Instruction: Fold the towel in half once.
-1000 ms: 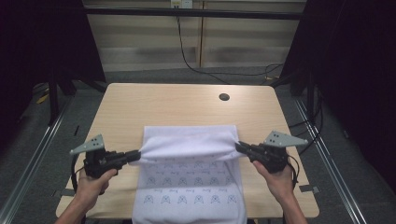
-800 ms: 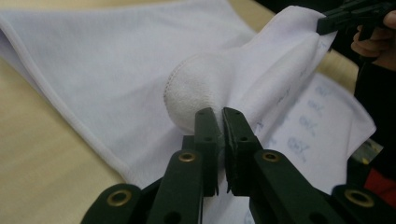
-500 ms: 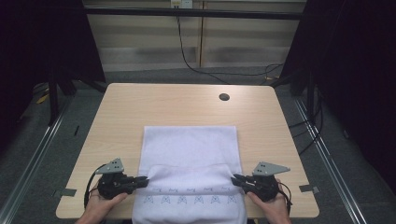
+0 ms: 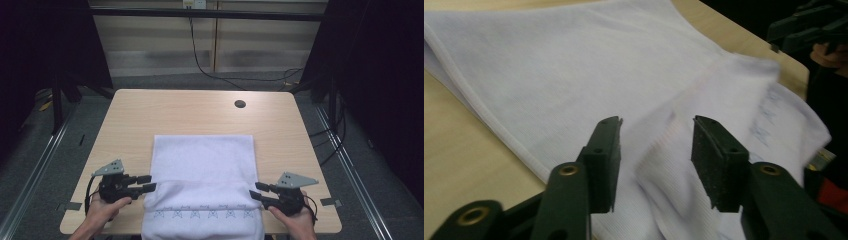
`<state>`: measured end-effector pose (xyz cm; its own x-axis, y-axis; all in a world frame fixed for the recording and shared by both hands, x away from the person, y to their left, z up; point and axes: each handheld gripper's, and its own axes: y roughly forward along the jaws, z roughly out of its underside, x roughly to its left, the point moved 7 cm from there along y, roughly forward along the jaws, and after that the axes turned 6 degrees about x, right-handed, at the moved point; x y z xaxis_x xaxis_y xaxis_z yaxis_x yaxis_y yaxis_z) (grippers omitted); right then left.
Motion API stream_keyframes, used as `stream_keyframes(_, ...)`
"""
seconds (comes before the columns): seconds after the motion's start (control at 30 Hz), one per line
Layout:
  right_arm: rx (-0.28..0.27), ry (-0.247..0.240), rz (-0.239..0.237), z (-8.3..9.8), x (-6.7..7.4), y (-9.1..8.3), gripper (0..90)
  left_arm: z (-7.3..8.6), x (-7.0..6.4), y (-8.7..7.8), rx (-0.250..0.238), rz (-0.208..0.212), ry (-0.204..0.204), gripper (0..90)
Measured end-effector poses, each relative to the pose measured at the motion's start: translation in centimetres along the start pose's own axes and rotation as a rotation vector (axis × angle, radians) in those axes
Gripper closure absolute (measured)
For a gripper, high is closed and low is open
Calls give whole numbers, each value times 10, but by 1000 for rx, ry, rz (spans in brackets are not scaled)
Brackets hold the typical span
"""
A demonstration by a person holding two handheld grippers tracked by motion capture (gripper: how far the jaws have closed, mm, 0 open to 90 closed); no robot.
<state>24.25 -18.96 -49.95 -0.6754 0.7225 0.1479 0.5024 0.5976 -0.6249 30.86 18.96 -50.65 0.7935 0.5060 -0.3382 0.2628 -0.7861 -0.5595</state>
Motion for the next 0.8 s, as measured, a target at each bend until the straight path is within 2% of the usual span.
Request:
stream_keyframes(0.03, 2, 3, -7, -6, -3, 4, 570, -3, 3, 6, 19, 4, 3, 497)
stream_keyframes(0.1, 16, 1, -23, -14, -10, 17, 562, -6, 7, 20, 45, 6, 13, 473)
stream_keyframes(0.2, 74, -5, -33, -17, -18, 42, 548, -4, 6, 38, 98, 27, 20, 424)
stream_keyframes(0.27, 110, -3, -49, -16, -20, 57, 548, 1, 1, 44, 128, 39, 33, 418)
stream_keyframes(0.33, 163, -23, -31, -10, -21, 69, 548, 6, -5, 46, 142, 67, 39, 495)
stream_keyframes(0.37, 182, -26, -31, -7, -20, 72, 556, 10, -7, 46, 152, 77, 48, 555)
stream_keyframes(0.4, 193, -35, -26, -5, -19, 74, 599, 12, -8, 46, 160, 70, 58, 641)
stream_keyframes(0.47, 186, -48, -13, -4, -16, 71, 737, 16, -14, 42, 164, 85, 72, 769)
stream_keyframes(0.5, 177, -51, -23, -5, -14, 68, 804, 16, -17, 41, 163, 84, 77, 817)
stream_keyframes(0.53, 166, -49, -36, -6, -12, 65, 831, 17, -20, 38, 155, 91, 80, 838)
stream_keyframes(0.67, 112, -65, -47, -10, -1, 46, 843, 17, -29, 23, 121, 100, 85, 852)
stream_keyframes(0.8, 69, -79, -85, -6, 19, 22, 839, 24, -49, 2, 82, 147, 104, 851)
